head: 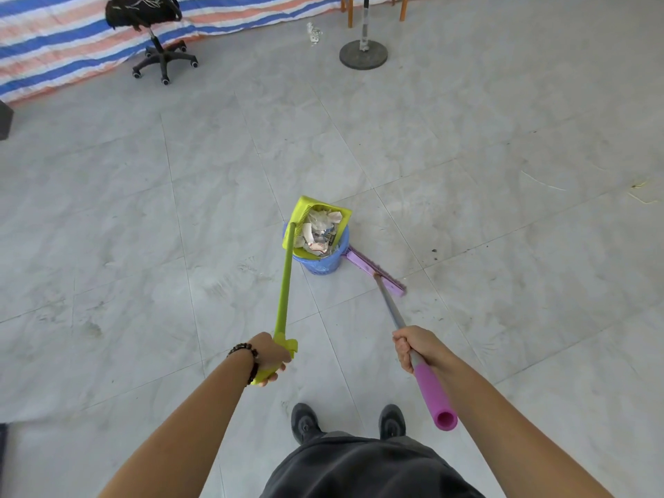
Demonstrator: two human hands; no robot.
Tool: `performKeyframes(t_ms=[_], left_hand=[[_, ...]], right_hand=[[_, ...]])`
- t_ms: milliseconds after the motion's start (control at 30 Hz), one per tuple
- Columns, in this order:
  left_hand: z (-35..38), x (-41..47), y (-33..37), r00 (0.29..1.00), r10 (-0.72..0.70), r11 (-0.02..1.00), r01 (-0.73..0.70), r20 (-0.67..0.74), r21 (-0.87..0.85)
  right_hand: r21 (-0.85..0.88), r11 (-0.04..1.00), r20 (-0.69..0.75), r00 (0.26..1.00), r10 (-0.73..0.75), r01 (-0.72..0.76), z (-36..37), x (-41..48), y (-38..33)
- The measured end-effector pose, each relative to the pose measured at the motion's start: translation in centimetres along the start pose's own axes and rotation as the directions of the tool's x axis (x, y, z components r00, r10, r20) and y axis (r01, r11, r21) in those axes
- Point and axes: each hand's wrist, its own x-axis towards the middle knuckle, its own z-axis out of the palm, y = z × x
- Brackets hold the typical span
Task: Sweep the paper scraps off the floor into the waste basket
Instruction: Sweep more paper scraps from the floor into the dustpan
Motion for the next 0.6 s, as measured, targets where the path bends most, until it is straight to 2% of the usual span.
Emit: performKeyframes(t_ms=[67,133,200,267,367,600], left_hand=[[-0.3,0.0,-0.1,0.982,0.002,0.975,0.04,0.188,-0.219],[-0.4,-0.1,-0.3,0.949,0.059,0.901,0.083,0.31,-0.426],[-0.3,-0.1,-0.5,0.929,0.119,0.8,0.12,0.351,-0.588],[0.0,-0.1,-0.6,0.931,0.146,0.729,0.127,0.335,-0.672],[0.6,0.4,-0.5,0.943,0.158,0.709,0.099,0.294,-0.698],[3.3,0.6,-1.5,0.991,0.105,0.838,-0.046,0.078,-0.544]], right_hand=[[0.002,1.0,0.0,1.0,-0.001,0.001,0.1,0.1,-0.1],[-0.003,1.0,-0.002,1.0,0.001,-0.001,0.3,0.2,-0.1],[0.006,1.0,0.0,1.0,0.01,-0.01,0.5,0.2,-0.2],[0.021,1.0,0.005,1.0,0.022,-0.022,0.6,0.2,-0.2],[0.024,0.999,0.001,1.0,0.03,-0.03,0.8,0.2,-0.2],[0.031,0.999,-0.003,1.0,0.028,-0.028,1.1,0.5,-0.1]])
